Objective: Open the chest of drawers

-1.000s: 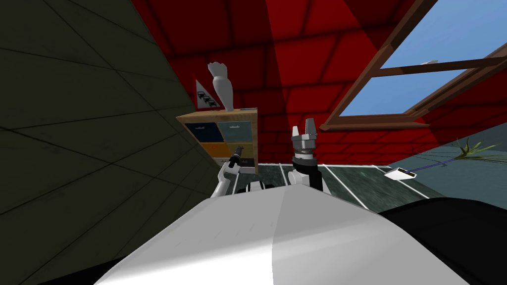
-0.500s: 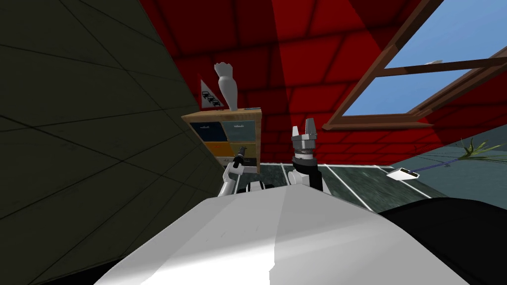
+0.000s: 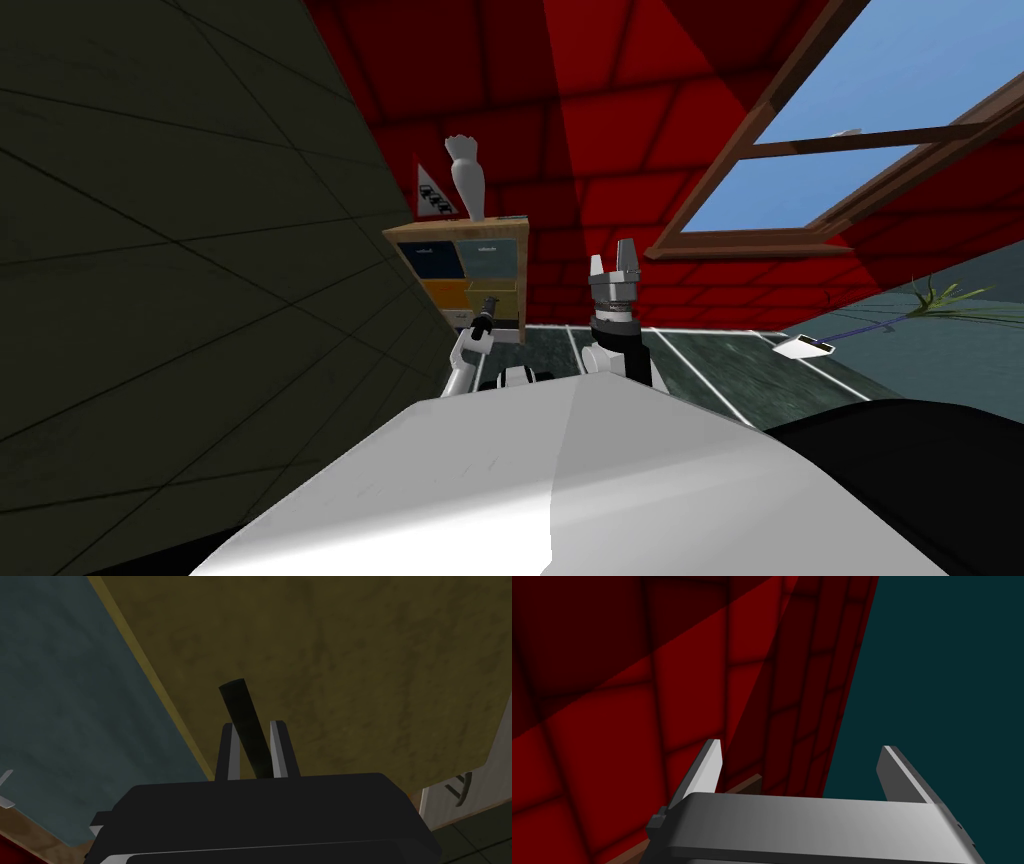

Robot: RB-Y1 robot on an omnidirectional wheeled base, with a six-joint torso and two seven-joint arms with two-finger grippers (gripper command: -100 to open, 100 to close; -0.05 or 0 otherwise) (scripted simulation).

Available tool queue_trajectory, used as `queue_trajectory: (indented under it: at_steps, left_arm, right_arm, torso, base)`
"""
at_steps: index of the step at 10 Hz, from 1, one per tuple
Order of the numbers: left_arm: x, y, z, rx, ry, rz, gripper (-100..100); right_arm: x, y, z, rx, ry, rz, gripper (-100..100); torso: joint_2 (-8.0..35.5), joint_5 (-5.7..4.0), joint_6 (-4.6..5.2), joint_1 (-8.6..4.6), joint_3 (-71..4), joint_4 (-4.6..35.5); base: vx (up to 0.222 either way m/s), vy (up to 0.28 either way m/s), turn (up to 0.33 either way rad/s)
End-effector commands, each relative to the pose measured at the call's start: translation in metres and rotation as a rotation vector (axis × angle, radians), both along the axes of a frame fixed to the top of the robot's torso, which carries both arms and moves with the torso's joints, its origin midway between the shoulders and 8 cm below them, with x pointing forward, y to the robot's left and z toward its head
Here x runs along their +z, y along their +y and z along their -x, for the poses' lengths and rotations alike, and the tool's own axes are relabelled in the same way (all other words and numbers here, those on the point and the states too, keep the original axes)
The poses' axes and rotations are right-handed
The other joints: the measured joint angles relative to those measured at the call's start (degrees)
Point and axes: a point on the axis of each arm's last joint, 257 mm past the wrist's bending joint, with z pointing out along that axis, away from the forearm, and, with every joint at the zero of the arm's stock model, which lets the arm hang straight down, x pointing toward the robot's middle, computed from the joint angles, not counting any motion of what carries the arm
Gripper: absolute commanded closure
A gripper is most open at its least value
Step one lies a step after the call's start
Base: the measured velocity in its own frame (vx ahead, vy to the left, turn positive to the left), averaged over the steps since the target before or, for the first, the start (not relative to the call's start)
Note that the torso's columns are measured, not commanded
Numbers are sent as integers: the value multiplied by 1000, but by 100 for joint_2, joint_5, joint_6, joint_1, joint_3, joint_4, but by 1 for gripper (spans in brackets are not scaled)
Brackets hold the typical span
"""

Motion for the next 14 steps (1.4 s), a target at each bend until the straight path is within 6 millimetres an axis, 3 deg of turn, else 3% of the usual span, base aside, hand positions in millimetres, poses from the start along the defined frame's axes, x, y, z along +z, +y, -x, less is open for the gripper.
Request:
queue_trajectory:
  at_steps: [1,2,3,12,13,14]
  left_arm:
    - [5,-2,2,-5,-9,0,100]
    - [6,-3,3,-6,-13,0,100]
    - [15,-8,2,-4,-8,1,-100]
    - [60,-22,3,12,-8,0,-100]
    - [44,-19,6,13,14,-3,-100]
    - [42,-19,7,14,21,-3,0]
  right_arm:
    - [0,0,0,0,0,0,0]
    - [0,0,0,0,0,0,0]
    - [0,0,0,0,0,0,0]
    - [0,0,0,0,0,0,0]
    - [0,0,0,0,0,0,0]
    - [0,0,0,0,0,0,0]
  torso:
    - [11,2,0,6,3,-7]
    - [34,6,-2,16,19,-9]
    - [41,6,-4,19,25,-5]
    - [46,-1,-2,5,26,21]
    - [57,-3,-6,5,31,34]
    - [53,-1,-4,2,30,20]
  base:
    - [-192,50,19]
    - [-227,58,16]
    - [-109,43,-34]
    - [10,22,-21]
    - [4,7,-15]
    - [0,0,0]
